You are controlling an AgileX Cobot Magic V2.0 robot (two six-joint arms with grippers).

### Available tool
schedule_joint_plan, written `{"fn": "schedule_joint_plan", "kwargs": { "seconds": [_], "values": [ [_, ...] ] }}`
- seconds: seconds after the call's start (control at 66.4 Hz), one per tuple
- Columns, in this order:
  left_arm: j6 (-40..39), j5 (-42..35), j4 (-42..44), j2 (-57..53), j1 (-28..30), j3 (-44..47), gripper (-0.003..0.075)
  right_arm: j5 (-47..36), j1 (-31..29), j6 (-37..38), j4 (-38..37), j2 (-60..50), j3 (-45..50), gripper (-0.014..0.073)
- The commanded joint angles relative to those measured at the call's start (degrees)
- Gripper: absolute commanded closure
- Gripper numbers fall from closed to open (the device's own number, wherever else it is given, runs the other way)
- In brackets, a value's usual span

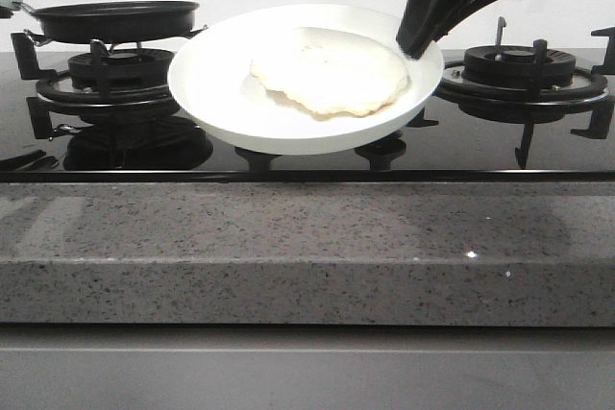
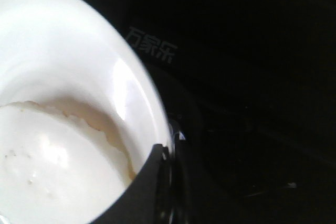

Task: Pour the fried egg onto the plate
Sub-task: 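Return the frying pan to its burner with the left gripper and release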

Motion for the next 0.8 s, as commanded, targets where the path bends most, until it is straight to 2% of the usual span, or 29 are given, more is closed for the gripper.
{"fn": "schedule_joint_plan", "kwargs": {
  "seconds": [0.0,0.06,0.12,0.422,0.632,0.783],
  "values": [
    [-0.28,2.8,-3.89,-3.34,0.37,-1.73,0.0238,-2.6,-0.02,0.06,1.59,-2.72,-1.7,0.0662],
    [-0.28,2.85,-2.9,-3.34,1.09,-2.04,0.0167,-2.6,-0.02,0.06,1.59,-2.72,-1.7,0.0662],
    [-0.28,3.04,-1.54,-3.34,1.94,-2.59,0.0143,-2.6,-0.02,0.06,1.59,-2.72,-1.7,0.0662],
    [-0.39,7.84,1.84,-5.37,8.71,-4.29,0.0142,-2.6,-0.02,0.06,1.59,-2.72,-1.7,0.0662],
    [-3.15,7.58,13.61,-10.52,11.99,-4.29,0.0144,-2.6,-0.02,0.06,1.59,-2.72,-1.7,0.0662],
    [-3.7,7.43,22.93,-16.75,10.98,-4.29,0.0144,-2.6,-0.02,0.06,1.59,-2.72,-1.7,0.0662]
  ]
}}
